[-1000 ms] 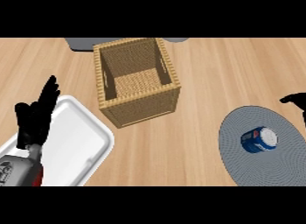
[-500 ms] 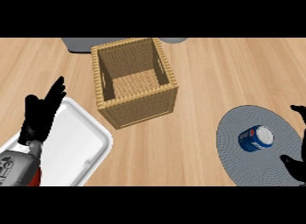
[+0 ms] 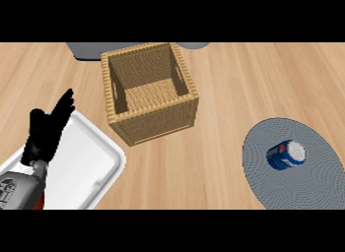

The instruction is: Pick the can from the placemat and place it in the basket

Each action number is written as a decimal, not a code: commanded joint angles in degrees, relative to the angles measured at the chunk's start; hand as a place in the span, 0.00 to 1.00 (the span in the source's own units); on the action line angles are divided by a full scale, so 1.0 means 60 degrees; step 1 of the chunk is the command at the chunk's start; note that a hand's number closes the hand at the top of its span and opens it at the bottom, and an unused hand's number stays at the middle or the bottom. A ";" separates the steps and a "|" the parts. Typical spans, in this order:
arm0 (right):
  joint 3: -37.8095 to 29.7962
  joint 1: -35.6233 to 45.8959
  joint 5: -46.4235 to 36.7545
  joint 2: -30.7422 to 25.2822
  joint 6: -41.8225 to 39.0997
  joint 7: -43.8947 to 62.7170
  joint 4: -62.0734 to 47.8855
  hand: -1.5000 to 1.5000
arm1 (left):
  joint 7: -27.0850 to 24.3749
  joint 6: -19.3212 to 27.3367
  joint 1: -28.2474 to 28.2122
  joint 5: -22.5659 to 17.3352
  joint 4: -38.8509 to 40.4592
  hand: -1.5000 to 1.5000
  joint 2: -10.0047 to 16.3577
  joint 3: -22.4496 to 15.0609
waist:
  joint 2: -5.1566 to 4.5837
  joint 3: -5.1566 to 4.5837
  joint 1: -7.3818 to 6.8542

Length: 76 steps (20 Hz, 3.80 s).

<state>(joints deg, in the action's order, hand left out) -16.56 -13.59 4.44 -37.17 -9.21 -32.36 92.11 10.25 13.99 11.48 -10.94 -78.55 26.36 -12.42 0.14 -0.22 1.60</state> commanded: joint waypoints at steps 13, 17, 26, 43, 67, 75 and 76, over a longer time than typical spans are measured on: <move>-0.1161 -0.1235 -0.0423 -0.1513 -0.3833 0.1646 0.1353 0.00 | 0.0402 -0.0442 0.0212 0.0753 0.0000 0.50 -0.0570 0.0413 | -0.0013 0.0033 -0.0198; -0.1381 -0.0839 -0.1168 -0.0895 -0.3718 0.0962 0.0580 0.00 | 0.0334 -0.0736 0.0123 0.0901 0.0136 0.50 -0.0783 0.0559 | -0.0019 0.0036 -0.0219; -0.1391 -0.0678 -0.2447 0.0608 -0.3267 0.1463 0.1053 0.00 | -0.0169 -0.1388 0.0198 0.1080 0.0586 0.50 -0.0901 0.1467 | -0.0019 0.0034 -0.0220; -0.0137 0.1956 -0.4769 0.2004 -0.2184 0.0964 -0.1726 0.00 | 0.0853 -0.2015 0.0191 0.1785 -0.0584 0.50 -0.1240 0.2042 | -0.0025 0.0039 -0.0292; 0.0673 0.1965 -0.6119 0.3071 -0.1601 0.0655 -0.2730 0.00 | 0.0140 -0.1934 0.0491 0.3049 0.0561 0.50 -0.2511 0.2605 | -0.0028 0.0037 -0.0236; 0.0817 0.2690 -0.5972 0.3399 -0.1915 0.2081 -0.2064 0.00 | 0.0849 -0.2911 0.0064 0.2622 -0.0616 0.50 -0.2143 0.3024 | -0.0019 0.0035 -0.0258; 0.0793 0.1958 -0.6165 0.3261 -0.1640 0.1244 -0.2085 0.00 | 0.0413 -0.2776 0.0062 0.2780 -0.0196 0.50 -0.2219 0.3106 | -0.0020 0.0035 -0.0242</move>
<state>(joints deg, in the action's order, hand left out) -12.34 1.05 -31.95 -17.91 -19.46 -24.18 77.30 14.25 -1.55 11.42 6.04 -81.44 12.49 4.33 0.02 0.00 0.03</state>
